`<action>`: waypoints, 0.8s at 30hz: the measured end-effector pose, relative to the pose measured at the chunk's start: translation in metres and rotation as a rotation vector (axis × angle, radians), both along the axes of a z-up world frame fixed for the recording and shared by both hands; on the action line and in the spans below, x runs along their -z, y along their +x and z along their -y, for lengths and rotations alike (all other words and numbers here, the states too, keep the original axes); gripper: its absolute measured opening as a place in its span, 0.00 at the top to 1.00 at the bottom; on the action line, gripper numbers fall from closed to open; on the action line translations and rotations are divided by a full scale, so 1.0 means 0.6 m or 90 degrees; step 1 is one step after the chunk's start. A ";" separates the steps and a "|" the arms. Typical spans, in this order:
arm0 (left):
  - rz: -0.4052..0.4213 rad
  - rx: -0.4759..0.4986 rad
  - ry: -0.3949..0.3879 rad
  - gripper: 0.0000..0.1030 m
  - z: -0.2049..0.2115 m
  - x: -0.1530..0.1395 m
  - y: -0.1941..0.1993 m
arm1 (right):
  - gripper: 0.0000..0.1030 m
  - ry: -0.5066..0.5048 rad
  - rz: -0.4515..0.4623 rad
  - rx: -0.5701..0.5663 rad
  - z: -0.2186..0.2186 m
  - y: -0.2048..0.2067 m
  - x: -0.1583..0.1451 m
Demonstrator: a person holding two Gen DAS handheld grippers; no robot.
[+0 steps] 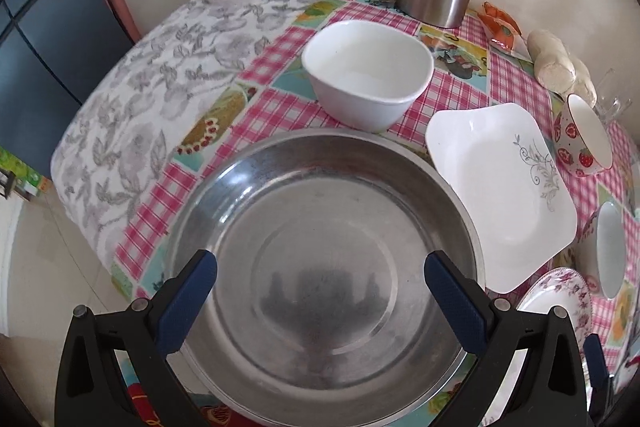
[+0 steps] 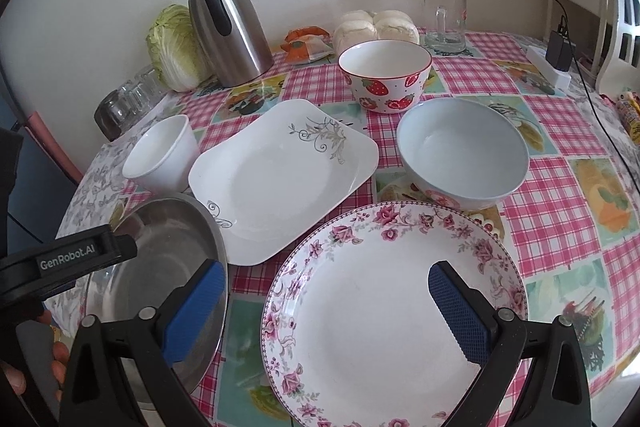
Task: Organize plates and bowls
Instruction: 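Move both grippers to the steel basin rim and close them on it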
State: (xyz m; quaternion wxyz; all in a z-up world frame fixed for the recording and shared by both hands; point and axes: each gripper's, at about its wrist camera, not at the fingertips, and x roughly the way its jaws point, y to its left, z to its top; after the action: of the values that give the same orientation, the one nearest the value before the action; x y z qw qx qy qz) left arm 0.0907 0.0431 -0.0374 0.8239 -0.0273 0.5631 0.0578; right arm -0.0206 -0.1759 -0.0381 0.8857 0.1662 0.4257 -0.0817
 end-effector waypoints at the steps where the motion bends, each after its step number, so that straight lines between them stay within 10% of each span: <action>1: -0.003 -0.008 -0.008 0.00 -0.007 0.004 0.000 | 0.00 0.001 0.000 -0.003 -0.002 0.000 0.001; 11: 0.060 -0.088 -0.043 0.00 -0.127 0.008 -0.005 | 0.00 0.025 0.020 -0.044 -0.048 0.012 0.004; 24: 0.057 -0.042 -0.007 0.00 -0.165 0.032 0.007 | 0.00 0.039 0.016 -0.086 -0.122 0.023 0.028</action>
State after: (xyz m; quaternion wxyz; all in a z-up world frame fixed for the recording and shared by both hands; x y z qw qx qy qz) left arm 0.0952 0.1419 -0.0564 0.8456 -0.0533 0.5251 0.0805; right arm -0.0070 -0.1027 -0.0551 0.8890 0.1650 0.4272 -0.0066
